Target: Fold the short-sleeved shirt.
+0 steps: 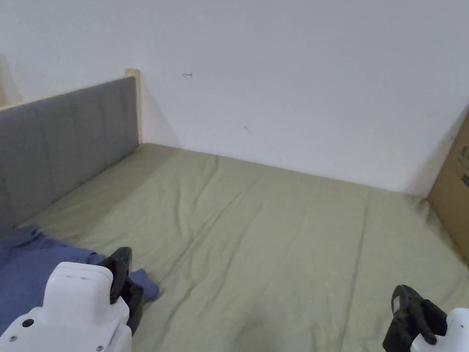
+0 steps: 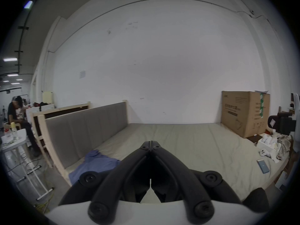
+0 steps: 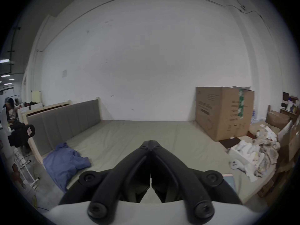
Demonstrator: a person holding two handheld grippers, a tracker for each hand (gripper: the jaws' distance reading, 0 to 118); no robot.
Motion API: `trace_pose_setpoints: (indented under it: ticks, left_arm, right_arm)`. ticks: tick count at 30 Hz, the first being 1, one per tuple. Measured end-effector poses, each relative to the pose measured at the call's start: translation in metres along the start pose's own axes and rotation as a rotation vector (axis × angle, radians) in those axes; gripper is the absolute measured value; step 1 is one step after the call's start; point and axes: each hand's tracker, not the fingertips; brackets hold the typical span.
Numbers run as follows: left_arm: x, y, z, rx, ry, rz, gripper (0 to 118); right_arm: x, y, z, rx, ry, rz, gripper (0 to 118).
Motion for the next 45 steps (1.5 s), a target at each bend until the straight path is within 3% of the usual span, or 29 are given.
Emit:
trace_pose_setpoints:
  ticks: [13, 21, 25, 27, 30, 32, 35, 37, 40, 41, 42, 43, 44, 45]
  left_arm:
    - [-0.127, -0.009, 0.08, -0.114, 0.425, -0.018, 0]
    - [-0.155, -0.013, 0.079, -0.196, 0.46, -0.009, 0]
    - [-0.185, -0.01, 0.014, -0.275, 0.271, 0.128, 0]
    - [-0.205, -0.01, -0.049, -0.433, 0.142, 0.193, 0]
    - [-0.238, -0.046, -0.162, -0.725, -0.04, 0.423, 0]
    - [-0.251, -0.089, -0.228, -0.941, 0.018, 0.373, 0]
    - [-0.257, -0.134, -0.273, -1.109, 0.109, 0.275, 0]
    - [-0.264, -0.148, -0.285, -1.091, 0.123, 0.357, 0]
    - [-0.265, -0.16, -0.298, -1.098, 0.125, 0.374, 0]
    - [-0.263, -0.164, -0.304, -1.106, 0.146, 0.355, 8]
    - [-0.26, -0.169, -0.311, -1.123, 0.182, 0.303, 35]
    - [-0.26, -0.176, -0.316, -1.121, 0.181, 0.298, 70]
    - [-0.261, -0.182, -0.32, -1.115, 0.168, 0.308, 93]
    - [-0.261, -0.186, -0.325, -1.117, 0.164, 0.311, 94]
  right_arm:
    - [-0.164, -0.002, -0.034, -0.039, 0.528, 0.053, 0]
    - [-0.192, -0.013, -0.032, -0.084, 0.616, 0.094, 0]
    - [-0.196, -0.022, -0.041, -0.137, 0.626, 0.107, 0]
    - [-0.197, -0.027, -0.043, -0.162, 0.622, 0.123, 0]
    - [-0.2, -0.038, -0.05, -0.214, 0.621, 0.122, 0]
    - [-0.201, -0.044, -0.056, -0.256, 0.626, 0.109, 0]
    - [-0.202, -0.05, -0.063, -0.295, 0.616, 0.1, 0]
    - [-0.203, -0.054, -0.066, -0.304, 0.616, 0.098, 0]
    - [-0.207, -0.057, -0.075, -0.315, 0.6, 0.121, 0]
    - [-0.208, -0.058, -0.077, -0.317, 0.596, 0.127, 0]
    - [-0.209, -0.058, -0.079, -0.315, 0.585, 0.134, 0]
    - [-0.21, -0.058, -0.081, -0.316, 0.583, 0.136, 0]
    - [-0.21, -0.058, -0.083, -0.316, 0.584, 0.137, 0]
    - [-0.21, -0.058, -0.083, -0.317, 0.584, 0.138, 0]
